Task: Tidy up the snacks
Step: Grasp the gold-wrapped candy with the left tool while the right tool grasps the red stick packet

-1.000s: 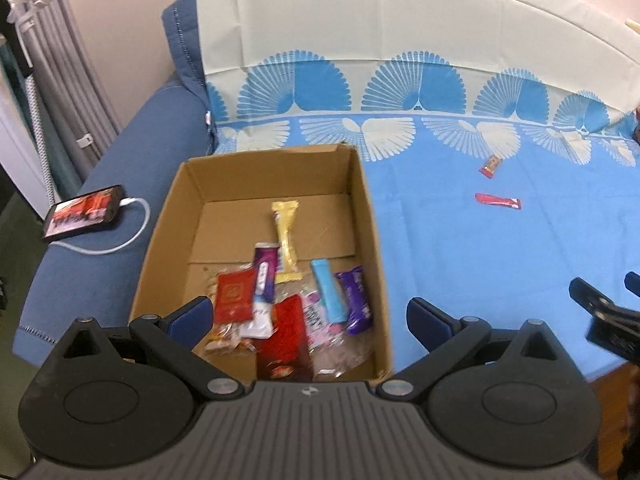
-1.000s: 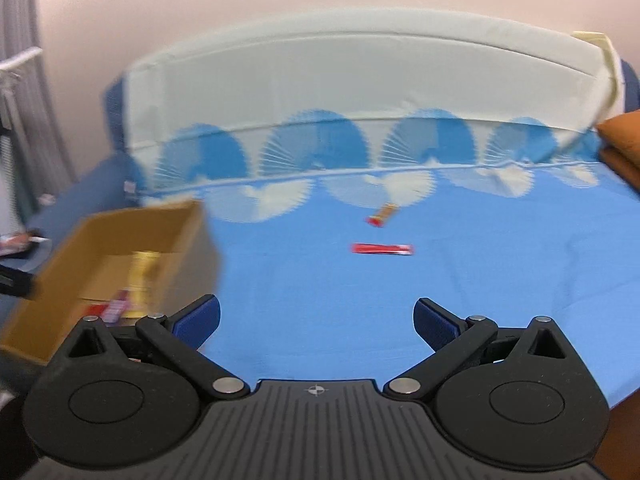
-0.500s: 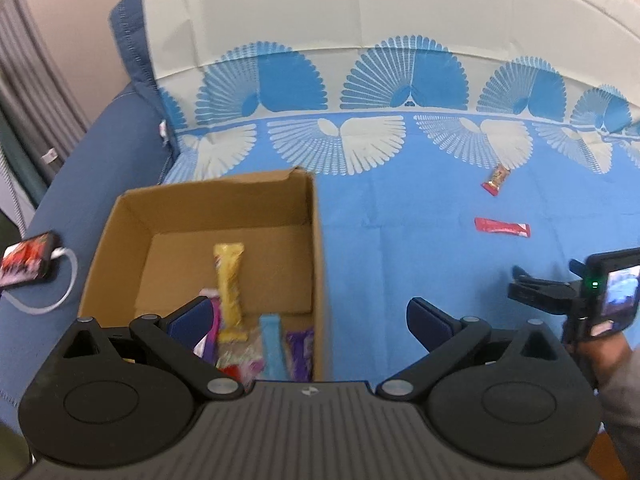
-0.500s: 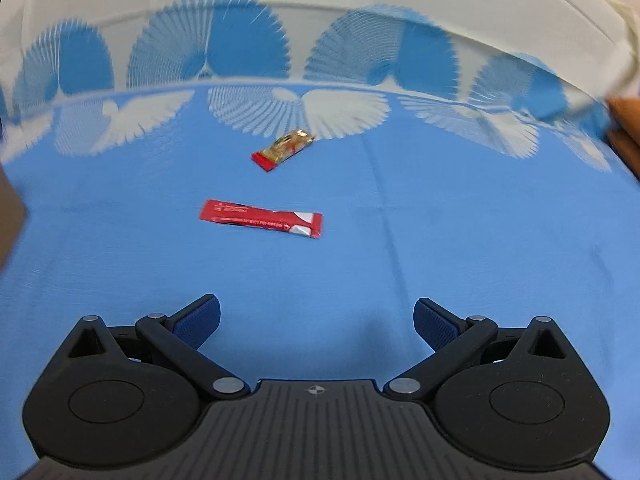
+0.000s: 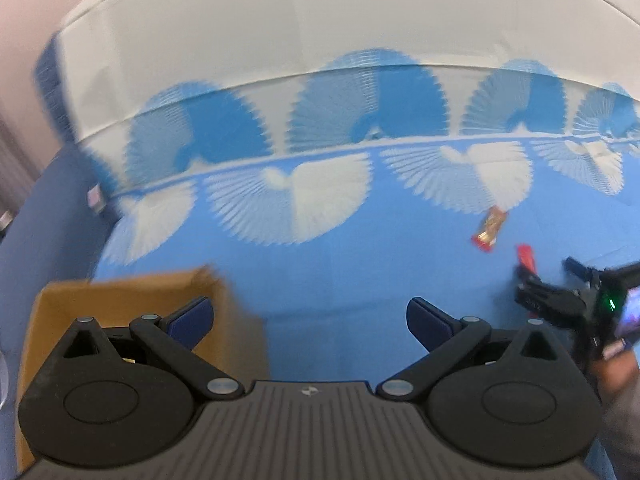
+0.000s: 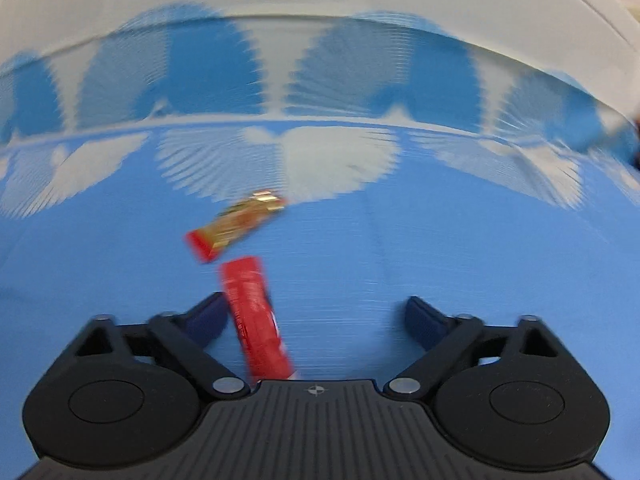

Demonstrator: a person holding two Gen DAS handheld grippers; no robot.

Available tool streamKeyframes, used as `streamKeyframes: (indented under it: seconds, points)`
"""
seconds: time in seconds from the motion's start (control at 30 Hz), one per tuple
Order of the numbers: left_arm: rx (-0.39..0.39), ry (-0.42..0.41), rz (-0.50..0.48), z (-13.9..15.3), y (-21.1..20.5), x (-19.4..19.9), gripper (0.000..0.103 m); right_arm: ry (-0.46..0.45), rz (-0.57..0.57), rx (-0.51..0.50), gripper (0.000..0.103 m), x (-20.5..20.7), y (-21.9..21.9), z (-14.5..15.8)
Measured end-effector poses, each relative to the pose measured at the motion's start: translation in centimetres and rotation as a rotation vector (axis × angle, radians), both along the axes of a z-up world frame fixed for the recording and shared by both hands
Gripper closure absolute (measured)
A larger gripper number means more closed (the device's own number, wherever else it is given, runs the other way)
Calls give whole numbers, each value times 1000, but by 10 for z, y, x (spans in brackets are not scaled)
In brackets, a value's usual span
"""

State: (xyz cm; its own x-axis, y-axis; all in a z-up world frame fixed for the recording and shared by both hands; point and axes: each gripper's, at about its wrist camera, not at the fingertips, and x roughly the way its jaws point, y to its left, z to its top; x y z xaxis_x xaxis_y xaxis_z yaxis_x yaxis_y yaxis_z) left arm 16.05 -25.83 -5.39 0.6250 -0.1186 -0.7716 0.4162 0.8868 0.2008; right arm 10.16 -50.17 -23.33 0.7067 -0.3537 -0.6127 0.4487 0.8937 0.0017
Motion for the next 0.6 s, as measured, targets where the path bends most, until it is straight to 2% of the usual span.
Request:
streamKeyframes:
  seconds: [0.03, 0.13, 0.17, 0.2, 0.3, 0.37, 0.43, 0.53, 0.6]
  points:
    - [3, 8, -30, -7, -16, 8, 0, 11, -5, -7, 26, -6, -3, 2]
    - [-21, 43, -134, -26, -61, 30, 0, 50, -9, -44, 26, -26, -5, 2]
    - [-35, 51, -178, -36, -82, 39, 0, 57, -21, -60, 24, -30, -7, 2]
    - [-46, 59, -231, -45, -99, 46, 0, 67, -48, -66, 17, -36, -11, 2]
    - [-39, 60, -352, -80, -151, 64, 0, 66, -173, 20, 9, -56, -29, 4]
    - [-2, 65, -376, -104, -180, 74, 0, 50, -218, 53, 9, -65, -32, 5]
    - [25, 99, -408, -124, -203, 81, 0, 57, -209, 25, 8, -66, -26, 2]
    - [56, 139, -440, -145, -218, 91, 0, 45, -196, -12, 8, -66, -22, -2]
    - [113, 162, -434, -161, -226, 95, 0, 42, -188, -18, 9, -68, -21, -2]
